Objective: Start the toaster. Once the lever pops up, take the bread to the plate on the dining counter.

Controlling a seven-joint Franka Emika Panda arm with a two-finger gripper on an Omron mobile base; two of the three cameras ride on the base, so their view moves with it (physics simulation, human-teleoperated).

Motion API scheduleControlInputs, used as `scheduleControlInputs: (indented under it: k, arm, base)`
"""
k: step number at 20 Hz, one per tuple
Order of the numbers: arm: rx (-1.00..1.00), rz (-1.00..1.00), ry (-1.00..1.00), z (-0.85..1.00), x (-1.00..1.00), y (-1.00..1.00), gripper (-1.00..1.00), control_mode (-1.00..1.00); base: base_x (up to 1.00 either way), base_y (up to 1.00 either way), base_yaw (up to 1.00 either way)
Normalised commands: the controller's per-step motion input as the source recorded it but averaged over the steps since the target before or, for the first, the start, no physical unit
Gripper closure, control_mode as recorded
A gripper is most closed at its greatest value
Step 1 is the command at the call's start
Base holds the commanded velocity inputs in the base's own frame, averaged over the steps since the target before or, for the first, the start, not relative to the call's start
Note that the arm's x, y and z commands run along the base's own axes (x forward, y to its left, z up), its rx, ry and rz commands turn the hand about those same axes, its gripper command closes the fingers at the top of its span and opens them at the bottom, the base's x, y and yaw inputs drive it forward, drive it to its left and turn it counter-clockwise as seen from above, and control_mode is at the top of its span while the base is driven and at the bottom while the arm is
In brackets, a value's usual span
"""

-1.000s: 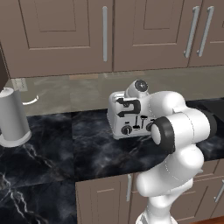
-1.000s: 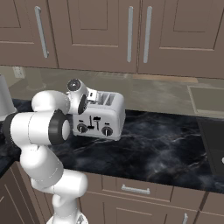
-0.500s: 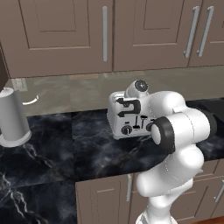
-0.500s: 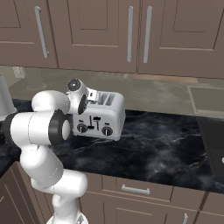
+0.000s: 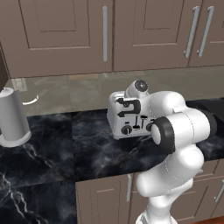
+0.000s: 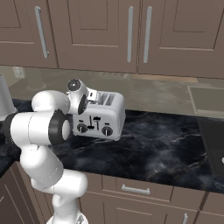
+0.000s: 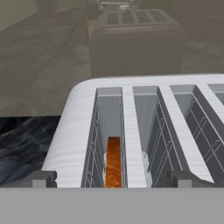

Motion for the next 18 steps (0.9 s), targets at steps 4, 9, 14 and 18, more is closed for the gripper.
scheduleControlInputs:
  k: [4,9,14,18]
  arm:
    - [0.0,0.0,0.0,0.0,0.0,0.0,-1.0,-1.0]
    - [0.0,0.0,0.0,0.0,0.0,0.0,-1.0,-1.0]
    - [0.0,0.0,0.0,0.0,0.0,0.0,-1.0,-1.0]
    - [0.0,0.0,0.0,0.0,0.0,0.0,-1.0,-1.0]
  base:
    - [0.0,0.0,0.0]
    - [0.0,0.0,0.0]
    - [0.0,0.0,0.0]
    - [0.0,0.0,0.0]
